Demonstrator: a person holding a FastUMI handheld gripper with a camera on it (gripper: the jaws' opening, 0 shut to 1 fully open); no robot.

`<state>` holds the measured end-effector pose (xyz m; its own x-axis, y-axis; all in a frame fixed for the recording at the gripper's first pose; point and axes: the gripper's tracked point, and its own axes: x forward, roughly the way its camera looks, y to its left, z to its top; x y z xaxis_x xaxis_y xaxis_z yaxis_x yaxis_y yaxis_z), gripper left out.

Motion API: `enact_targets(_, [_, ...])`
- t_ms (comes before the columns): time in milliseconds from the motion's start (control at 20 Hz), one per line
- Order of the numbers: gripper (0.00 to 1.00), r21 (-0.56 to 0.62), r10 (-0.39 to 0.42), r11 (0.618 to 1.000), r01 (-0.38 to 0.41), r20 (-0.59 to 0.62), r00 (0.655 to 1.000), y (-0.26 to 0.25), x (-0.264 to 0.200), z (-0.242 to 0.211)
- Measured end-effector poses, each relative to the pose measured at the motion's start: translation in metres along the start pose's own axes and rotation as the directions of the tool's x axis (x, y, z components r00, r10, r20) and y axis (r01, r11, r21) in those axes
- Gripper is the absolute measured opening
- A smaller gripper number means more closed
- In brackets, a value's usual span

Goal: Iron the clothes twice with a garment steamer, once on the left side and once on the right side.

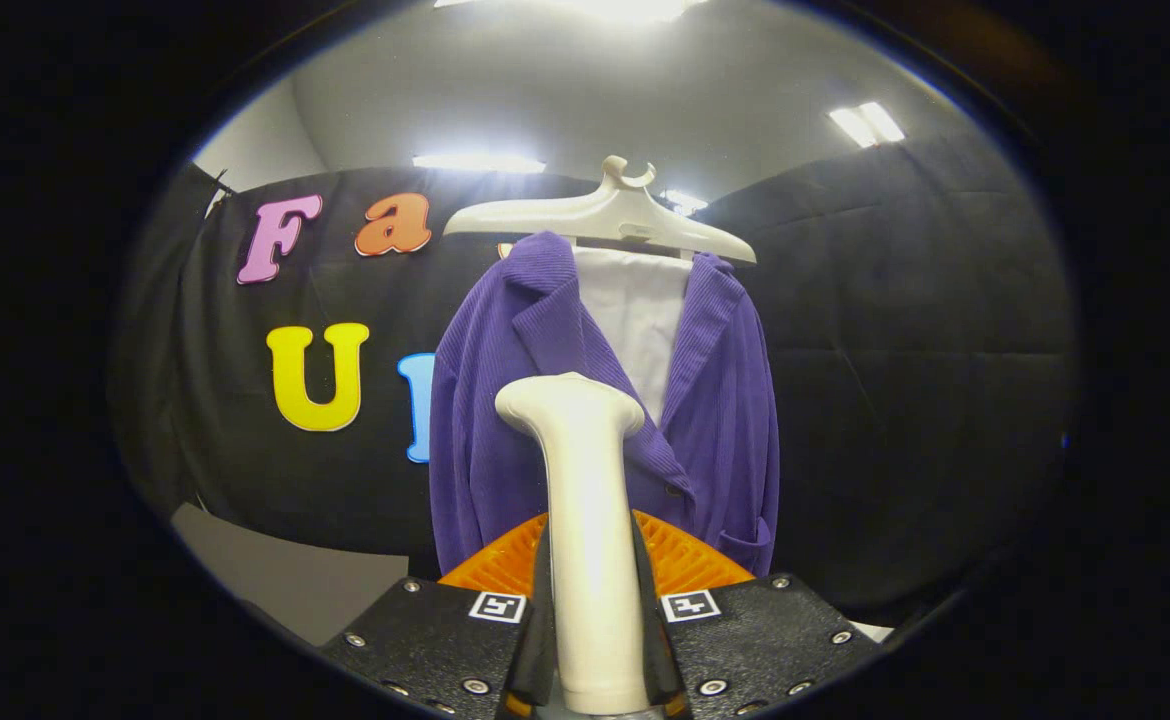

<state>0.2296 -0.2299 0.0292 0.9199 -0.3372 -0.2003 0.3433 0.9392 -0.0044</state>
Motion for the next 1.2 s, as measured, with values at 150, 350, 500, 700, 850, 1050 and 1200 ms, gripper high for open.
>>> enact_targets(150, [0.35, 0.019, 0.003, 1.0, -0.002, -0.008, 1.0, -0.002, 0.0, -0.014])
enact_targets(350, [0.35, -0.012, 0.009, 1.0, -0.009, -0.059, 0.998, 0.002, 0.001, -0.042])
enact_targets(500, [0.35, -0.034, 0.021, 0.999, -0.024, -0.096, 0.995, 0.005, -0.003, -0.061])
enact_targets(700, [0.35, -0.042, 0.031, 0.998, -0.036, -0.121, 0.992, 0.006, -0.005, -0.081])
enact_targets(850, [0.35, -0.036, 0.037, 0.998, -0.043, -0.148, 0.988, 0.004, -0.006, -0.099])
enact_targets(1050, [0.35, -0.068, 0.031, 0.997, -0.045, -0.198, 0.98, -0.001, -0.008, -0.125])
enact_targets(1200, [0.35, -0.069, 0.04, 0.996, -0.057, -0.222, 0.974, -0.003, -0.008, -0.135])
